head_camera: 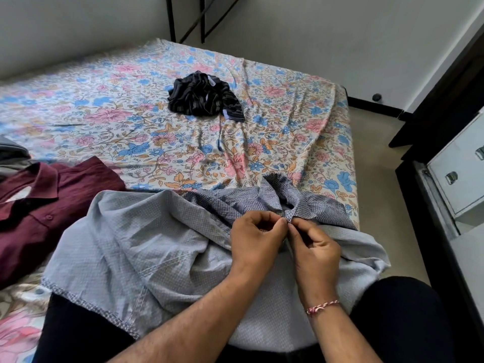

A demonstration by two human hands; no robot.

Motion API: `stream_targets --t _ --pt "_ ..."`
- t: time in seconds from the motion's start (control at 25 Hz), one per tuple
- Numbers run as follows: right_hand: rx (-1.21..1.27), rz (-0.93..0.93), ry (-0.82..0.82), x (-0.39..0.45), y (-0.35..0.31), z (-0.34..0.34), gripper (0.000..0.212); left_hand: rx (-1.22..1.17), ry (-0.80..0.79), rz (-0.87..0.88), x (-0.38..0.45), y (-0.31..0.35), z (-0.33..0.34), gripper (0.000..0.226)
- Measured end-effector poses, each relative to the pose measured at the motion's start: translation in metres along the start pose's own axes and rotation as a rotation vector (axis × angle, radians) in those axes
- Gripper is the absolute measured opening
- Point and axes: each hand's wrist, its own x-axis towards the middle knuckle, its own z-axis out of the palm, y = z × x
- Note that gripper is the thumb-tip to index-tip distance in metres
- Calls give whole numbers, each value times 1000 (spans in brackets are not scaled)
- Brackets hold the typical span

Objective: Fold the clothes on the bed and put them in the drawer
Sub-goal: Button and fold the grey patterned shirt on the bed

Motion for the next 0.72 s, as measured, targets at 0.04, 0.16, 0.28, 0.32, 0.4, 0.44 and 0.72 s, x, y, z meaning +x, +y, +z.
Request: stream_targets --t 0.04,0.16,0.28,0.32,0.4,0.44,0.72 --pt "-1 -2 -4 0 1 0 27 -41 -19 -25 -1 0 0 7" --pt "30 16 16 -1 2 1 27 -153 -75 -107 -3 -3 1 4" --pt "90 35 35 -1 0 1 21 -223 -91 -186 -5 -1 2 6" --pt "112 40 40 -1 0 2 19 -219 -87 -193 -5 -1 2 7" --pt "145 56 54 -2 0 4 18 -203 -77 -196 -5 -1 3 10" --pt "153 64 60 -2 0 4 18 -191 -69 -194 -4 -1 3 11" --pt "127 40 36 -1 4 3 21 -139 -48 -179 -4 1 1 11"
